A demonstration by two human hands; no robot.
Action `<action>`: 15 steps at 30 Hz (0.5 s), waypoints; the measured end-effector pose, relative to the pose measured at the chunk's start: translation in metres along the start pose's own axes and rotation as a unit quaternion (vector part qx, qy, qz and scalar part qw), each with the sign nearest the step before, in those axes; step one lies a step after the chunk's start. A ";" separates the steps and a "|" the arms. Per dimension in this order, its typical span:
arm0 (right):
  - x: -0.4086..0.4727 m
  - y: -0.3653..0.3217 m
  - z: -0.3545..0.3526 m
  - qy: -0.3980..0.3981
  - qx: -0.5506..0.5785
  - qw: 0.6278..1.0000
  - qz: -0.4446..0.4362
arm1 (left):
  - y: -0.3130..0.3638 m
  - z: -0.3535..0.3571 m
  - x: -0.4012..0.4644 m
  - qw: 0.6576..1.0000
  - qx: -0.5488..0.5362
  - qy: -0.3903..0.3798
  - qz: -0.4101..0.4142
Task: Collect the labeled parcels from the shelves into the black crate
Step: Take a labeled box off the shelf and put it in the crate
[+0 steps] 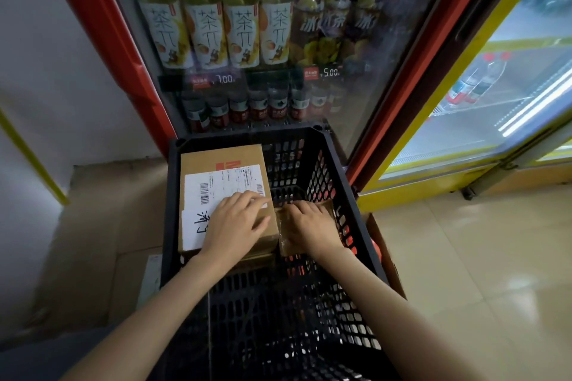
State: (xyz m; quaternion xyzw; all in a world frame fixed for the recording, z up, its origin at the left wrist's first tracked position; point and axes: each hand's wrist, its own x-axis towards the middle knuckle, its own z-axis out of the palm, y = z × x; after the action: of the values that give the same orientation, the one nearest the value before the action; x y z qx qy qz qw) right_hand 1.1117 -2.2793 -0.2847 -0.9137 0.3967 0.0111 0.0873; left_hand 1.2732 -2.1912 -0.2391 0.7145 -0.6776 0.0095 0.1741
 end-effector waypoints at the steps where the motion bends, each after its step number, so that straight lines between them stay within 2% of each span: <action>1: -0.010 -0.001 0.002 0.024 -0.008 1.000 -0.002 | 0.000 0.000 -0.001 1.000 -0.002 0.002 0.001; 4: -0.043 -0.005 0.013 0.085 -0.024 0.996 0.000 | 0.001 0.000 -0.004 1.000 -0.005 0.009 0.004; 7: -0.073 -0.008 0.027 0.094 -0.050 0.994 -0.004 | 0.003 0.002 -0.006 1.000 -0.006 0.007 0.009; 12: -0.095 -0.009 0.059 -0.005 -0.078 0.997 -0.020 | 0.005 0.005 -0.006 1.000 -0.019 0.000 0.008; 15: -0.089 -0.005 0.075 -0.123 -0.074 0.989 -0.023 | 0.000 0.007 -0.008 1.000 -0.027 0.004 0.004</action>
State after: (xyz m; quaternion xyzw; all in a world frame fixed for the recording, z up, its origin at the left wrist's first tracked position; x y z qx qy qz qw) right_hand 1.0584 -2.1990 -0.3498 -0.9183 0.3599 0.1506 0.0676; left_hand 1.2707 -2.1853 -0.2474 0.7067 -0.6799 -0.0050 0.1958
